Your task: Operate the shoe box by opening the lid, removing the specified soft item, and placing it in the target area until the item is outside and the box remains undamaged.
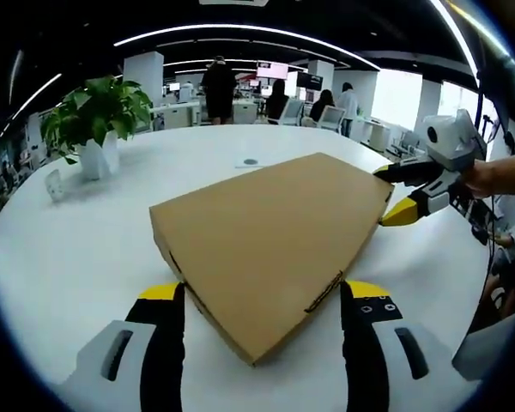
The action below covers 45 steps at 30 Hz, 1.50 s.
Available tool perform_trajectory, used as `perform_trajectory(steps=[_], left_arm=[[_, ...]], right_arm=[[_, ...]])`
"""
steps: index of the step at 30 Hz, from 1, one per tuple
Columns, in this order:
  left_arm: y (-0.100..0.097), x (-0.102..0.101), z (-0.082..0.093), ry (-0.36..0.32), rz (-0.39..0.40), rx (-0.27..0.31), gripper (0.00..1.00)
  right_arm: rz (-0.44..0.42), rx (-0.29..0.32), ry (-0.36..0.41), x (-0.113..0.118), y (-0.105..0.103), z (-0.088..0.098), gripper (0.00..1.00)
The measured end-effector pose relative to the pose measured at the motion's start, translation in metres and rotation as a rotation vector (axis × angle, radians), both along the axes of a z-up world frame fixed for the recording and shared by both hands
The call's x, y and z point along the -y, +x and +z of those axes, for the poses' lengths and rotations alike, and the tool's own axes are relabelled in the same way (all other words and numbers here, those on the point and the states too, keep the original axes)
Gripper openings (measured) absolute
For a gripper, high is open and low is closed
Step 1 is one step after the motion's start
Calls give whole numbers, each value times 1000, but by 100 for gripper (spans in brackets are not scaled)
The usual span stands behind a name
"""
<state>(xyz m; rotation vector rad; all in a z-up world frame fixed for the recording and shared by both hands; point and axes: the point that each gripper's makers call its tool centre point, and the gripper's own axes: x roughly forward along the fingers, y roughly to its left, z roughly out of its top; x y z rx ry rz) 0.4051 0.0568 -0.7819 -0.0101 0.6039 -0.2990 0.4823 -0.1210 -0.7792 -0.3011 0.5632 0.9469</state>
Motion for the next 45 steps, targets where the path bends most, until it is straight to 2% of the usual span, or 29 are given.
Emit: perform_trajectory(steps=[18, 35, 45], left_arm=[[3, -8, -2, 10, -26, -5, 76], [0, -20, -2, 12, -82, -32, 76], [-2, -29, -3, 27, -124, -49, 77]], right_arm=[[-34, 5, 5, -6, -4, -1, 74], [-63, 20, 6, -13, -19, 0, 73], [-55, 38, -26, -14, -31, -1, 65]])
